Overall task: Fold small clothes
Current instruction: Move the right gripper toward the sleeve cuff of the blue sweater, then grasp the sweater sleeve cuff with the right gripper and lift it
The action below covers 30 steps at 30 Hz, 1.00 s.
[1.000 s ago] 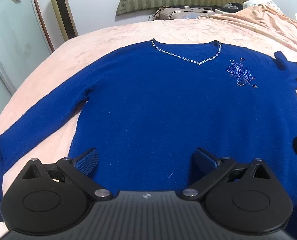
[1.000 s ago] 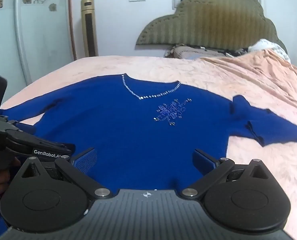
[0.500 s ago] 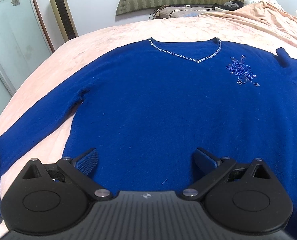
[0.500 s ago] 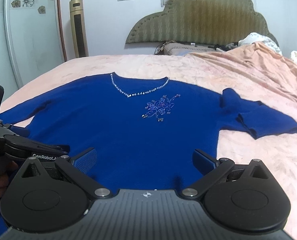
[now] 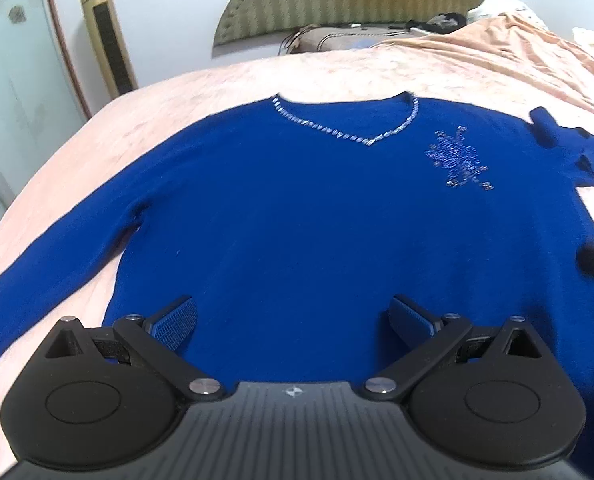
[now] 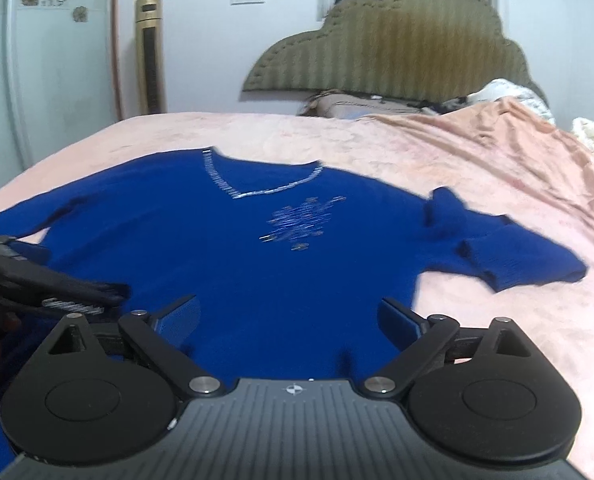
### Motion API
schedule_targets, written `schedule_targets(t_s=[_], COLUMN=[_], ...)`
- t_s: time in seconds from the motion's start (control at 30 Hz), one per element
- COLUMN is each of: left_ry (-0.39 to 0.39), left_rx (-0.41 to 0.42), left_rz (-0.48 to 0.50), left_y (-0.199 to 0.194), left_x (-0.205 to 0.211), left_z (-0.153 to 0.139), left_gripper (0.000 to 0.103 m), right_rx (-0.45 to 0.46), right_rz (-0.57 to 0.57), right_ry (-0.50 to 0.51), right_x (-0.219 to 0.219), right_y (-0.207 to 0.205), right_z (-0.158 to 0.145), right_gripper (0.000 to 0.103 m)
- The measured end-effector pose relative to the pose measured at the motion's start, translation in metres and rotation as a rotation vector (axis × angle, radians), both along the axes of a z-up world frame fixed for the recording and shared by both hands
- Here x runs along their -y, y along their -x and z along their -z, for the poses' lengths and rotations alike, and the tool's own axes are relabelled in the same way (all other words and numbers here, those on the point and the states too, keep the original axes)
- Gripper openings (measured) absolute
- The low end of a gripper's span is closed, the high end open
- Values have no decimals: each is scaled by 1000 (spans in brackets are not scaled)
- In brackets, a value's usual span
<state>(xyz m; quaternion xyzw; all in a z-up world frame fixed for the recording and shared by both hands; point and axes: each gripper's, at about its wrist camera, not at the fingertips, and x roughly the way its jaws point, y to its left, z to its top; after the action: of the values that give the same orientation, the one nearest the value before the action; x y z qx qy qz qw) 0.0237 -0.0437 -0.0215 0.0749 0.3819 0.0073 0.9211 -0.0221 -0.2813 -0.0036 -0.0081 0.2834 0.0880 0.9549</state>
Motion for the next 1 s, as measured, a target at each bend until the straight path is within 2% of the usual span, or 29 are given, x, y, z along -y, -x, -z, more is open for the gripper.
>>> schedule_targets(t_s=[0.13, 0.3, 0.37, 0.47, 0.6, 0.63, 0.67, 0.7, 0.73, 0.77, 1.0], left_ry=[-10, -35, -46, -66, -71, -69, -68, -68, -67, -66, -61], left_rx=[28, 39, 36, 39, 35, 32, 30, 29, 27, 26, 40], left_rz=[44, 92, 110, 121, 125, 125, 124, 122, 120, 118, 93], left_y=[-1, -6, -8, -11, -13, -14, -15, -15, -15, -16, -16], left_x=[11, 26, 30, 34, 34, 34, 33, 32, 32, 31, 20], left_z=[-4, -3, -2, 1, 4, 4, 5, 5, 5, 5, 0], left_gripper=[103, 103, 103, 103, 103, 103, 103, 103, 103, 103, 103], right_rx=[29, 44, 13, -5, -29, -27, -23, -13, -5, 2, 60], right_rz=[116, 301, 318, 299, 290, 295, 305, 308, 314, 322, 477], right_ry=[23, 104, 126, 130, 204, 204, 198, 174, 152, 130, 49], right_x=[36, 93, 110, 123, 128, 130, 130, 135, 140, 146, 208], right_y=[-26, -76, -99, -124, -142, -142, -139, -136, -131, -130, -124], right_z=[2, 22, 36, 49, 58, 57, 54, 51, 44, 41, 9], right_gripper=[90, 77, 72, 70, 68, 59, 39, 30, 11, 3, 3])
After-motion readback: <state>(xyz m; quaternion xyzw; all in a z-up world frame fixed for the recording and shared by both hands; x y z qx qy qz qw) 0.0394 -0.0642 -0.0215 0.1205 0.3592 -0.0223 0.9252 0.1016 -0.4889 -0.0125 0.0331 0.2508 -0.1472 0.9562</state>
